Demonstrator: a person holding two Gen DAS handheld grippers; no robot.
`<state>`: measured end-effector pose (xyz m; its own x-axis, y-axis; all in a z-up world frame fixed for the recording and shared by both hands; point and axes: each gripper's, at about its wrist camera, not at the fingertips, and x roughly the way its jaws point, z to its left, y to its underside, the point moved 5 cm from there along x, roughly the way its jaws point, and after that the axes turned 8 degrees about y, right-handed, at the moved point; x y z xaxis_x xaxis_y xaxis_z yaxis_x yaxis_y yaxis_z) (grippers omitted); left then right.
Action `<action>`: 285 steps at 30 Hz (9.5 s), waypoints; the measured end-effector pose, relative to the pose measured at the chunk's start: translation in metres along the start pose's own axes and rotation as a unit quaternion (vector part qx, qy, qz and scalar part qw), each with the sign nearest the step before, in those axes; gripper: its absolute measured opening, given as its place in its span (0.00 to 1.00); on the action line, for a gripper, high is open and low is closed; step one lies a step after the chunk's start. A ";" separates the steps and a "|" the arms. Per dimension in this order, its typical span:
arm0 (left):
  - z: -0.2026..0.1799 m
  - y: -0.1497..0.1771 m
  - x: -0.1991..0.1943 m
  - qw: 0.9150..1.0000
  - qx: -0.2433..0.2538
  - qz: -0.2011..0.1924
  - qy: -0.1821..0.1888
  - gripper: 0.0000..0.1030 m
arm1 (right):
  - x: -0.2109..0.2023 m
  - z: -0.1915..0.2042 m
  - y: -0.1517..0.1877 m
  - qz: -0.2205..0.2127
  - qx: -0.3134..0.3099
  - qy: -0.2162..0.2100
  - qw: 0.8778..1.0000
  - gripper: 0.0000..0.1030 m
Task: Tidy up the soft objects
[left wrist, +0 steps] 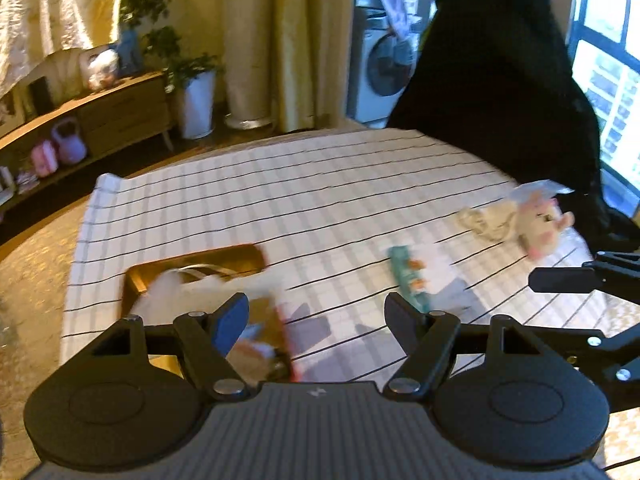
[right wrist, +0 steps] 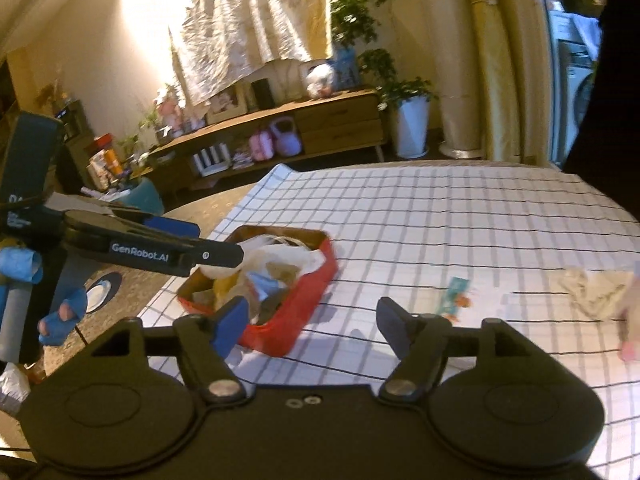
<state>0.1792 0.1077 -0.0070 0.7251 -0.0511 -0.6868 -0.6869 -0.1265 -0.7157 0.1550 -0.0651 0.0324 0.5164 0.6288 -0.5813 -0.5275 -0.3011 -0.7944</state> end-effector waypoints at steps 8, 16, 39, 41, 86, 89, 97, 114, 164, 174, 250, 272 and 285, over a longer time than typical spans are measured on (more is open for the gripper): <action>-0.053 -0.016 0.030 0.999 0.020 -0.012 0.040 0.79 | -0.019 -0.057 0.002 -0.016 0.026 0.060 0.998 0.84; -0.104 -0.033 0.077 0.997 0.044 -0.009 0.068 0.82 | -0.029 -0.119 0.008 -0.016 0.039 0.124 0.991 0.94; -0.175 -0.070 0.224 0.994 0.030 0.009 0.106 0.96 | 0.018 -0.280 -0.018 0.025 0.105 0.262 0.959 0.95; -0.181 -0.071 0.237 0.993 0.037 0.014 0.107 0.96 | 0.027 -0.289 -0.018 0.033 0.108 0.266 0.958 0.95; -0.195 -0.075 0.360 0.986 0.061 0.078 0.136 0.18 | 0.080 -0.317 -0.010 0.080 0.059 0.292 0.951 0.26; -0.191 -0.075 0.356 0.987 0.058 0.074 0.133 0.14 | 0.075 -0.319 -0.014 0.066 0.056 0.295 0.952 0.16; -0.176 -0.079 0.341 0.989 0.032 0.069 0.128 0.13 | 0.060 -0.312 -0.026 0.025 0.062 0.280 0.958 0.00; -0.133 -0.094 0.248 0.990 0.007 0.047 0.134 0.13 | -0.001 -0.254 -0.056 -0.068 0.089 0.193 0.975 0.00; 0.147 -0.002 -0.005 0.995 -0.094 0.031 -0.012 0.13 | 0.108 0.041 -0.091 -0.025 0.057 -0.093 0.994 0.00; 0.177 0.016 0.006 0.993 -0.107 0.042 -0.024 0.13 | 0.170 0.057 -0.081 -0.003 0.096 -0.109 0.989 0.00; 0.114 0.047 -0.017 0.997 -0.058 -0.041 -0.012 0.77 | 0.095 0.028 0.004 -0.002 -0.058 0.005 0.998 0.89; -0.003 0.067 -0.063 0.995 -0.025 -0.099 0.015 0.97 | -0.028 0.002 0.034 -0.129 -0.022 0.043 0.990 1.00; -0.050 0.091 -0.091 0.991 0.003 -0.130 0.011 0.97 | -0.057 -0.008 0.066 -0.148 0.048 0.107 0.982 1.00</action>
<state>0.0532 0.0515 -0.0029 0.8782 -0.0385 -0.4767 -0.4774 -0.1315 -0.8688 0.0964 -0.1269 0.0117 0.7810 0.5106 -0.3595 -0.3894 -0.0518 -0.9196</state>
